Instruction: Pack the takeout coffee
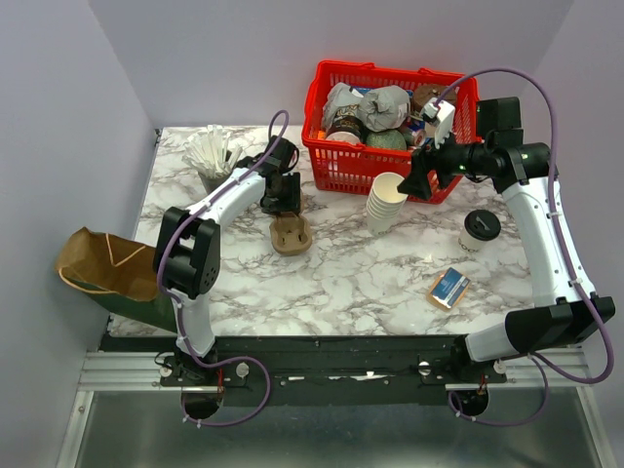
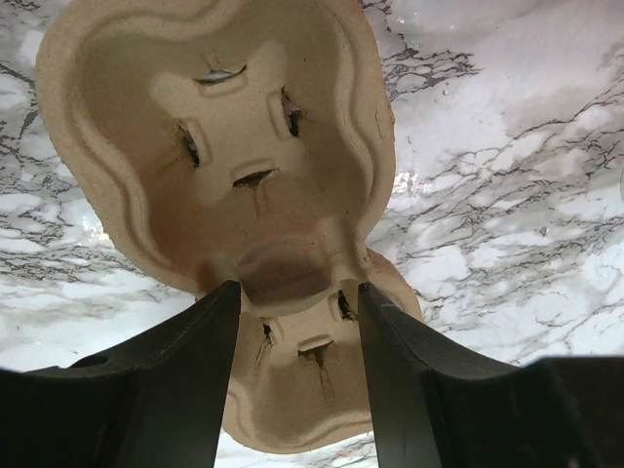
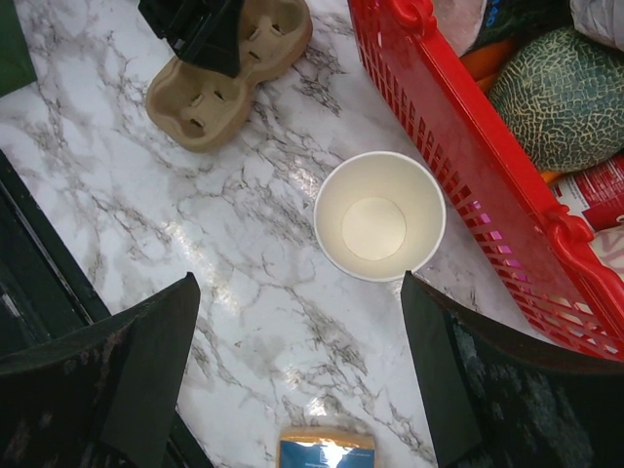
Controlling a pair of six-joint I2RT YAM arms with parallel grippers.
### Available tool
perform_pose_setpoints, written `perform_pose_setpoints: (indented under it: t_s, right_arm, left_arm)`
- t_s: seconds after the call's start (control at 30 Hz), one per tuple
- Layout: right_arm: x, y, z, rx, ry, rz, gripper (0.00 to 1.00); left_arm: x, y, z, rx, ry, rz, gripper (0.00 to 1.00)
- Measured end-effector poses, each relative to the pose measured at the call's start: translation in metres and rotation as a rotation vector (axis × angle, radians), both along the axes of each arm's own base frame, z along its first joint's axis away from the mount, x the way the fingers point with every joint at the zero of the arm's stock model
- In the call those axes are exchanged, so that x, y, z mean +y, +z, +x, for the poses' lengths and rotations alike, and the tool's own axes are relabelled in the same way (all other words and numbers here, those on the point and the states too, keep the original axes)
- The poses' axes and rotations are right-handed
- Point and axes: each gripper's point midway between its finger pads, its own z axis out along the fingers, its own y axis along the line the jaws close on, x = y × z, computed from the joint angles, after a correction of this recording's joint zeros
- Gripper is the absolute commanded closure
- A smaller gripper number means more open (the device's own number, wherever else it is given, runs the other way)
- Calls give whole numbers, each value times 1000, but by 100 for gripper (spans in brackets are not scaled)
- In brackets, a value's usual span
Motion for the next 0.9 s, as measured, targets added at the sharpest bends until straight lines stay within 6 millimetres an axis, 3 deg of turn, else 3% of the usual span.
perform_pose_setpoints:
  t_s: [0.8,0.9]
  right_arm:
    - [-1,-5,1,4,-1,-10,7]
    - [-1,-7,1,8,-1,-12,7]
  left_arm:
    - [2,-9,-1,8,0,62,47]
    - [1,-9,0,3,-5,70,52]
